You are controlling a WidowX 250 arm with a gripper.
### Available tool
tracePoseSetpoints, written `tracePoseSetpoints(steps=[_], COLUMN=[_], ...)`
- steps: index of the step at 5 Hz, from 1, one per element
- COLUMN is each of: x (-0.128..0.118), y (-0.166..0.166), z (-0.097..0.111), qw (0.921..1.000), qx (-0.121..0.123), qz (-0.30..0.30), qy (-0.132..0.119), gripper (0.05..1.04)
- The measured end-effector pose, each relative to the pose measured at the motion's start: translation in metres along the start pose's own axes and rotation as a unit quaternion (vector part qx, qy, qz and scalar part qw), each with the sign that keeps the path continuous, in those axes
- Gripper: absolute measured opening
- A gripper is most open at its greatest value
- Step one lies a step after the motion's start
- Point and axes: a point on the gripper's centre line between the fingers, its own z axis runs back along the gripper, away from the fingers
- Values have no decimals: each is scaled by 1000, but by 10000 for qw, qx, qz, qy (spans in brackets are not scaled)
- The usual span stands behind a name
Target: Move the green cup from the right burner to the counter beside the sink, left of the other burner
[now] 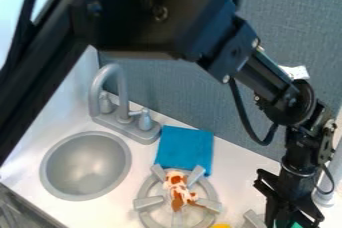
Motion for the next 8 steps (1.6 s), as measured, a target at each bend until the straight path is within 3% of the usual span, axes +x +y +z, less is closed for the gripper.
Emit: tracePoseSetpoints(steps=[1,2,3,5,8], x=[-25,-64,-102,-157,-196], y=[1,11,42,100,182], z=[8,25,27,36,32], qw=[9999,9994,9980,9916,9756], qx=[-85,-51,-229,154,348], qz=[-76,-42,542,1256,2146], qy=[-64,-354,-233,-283,-322], gripper=[98,98,98,98,98])
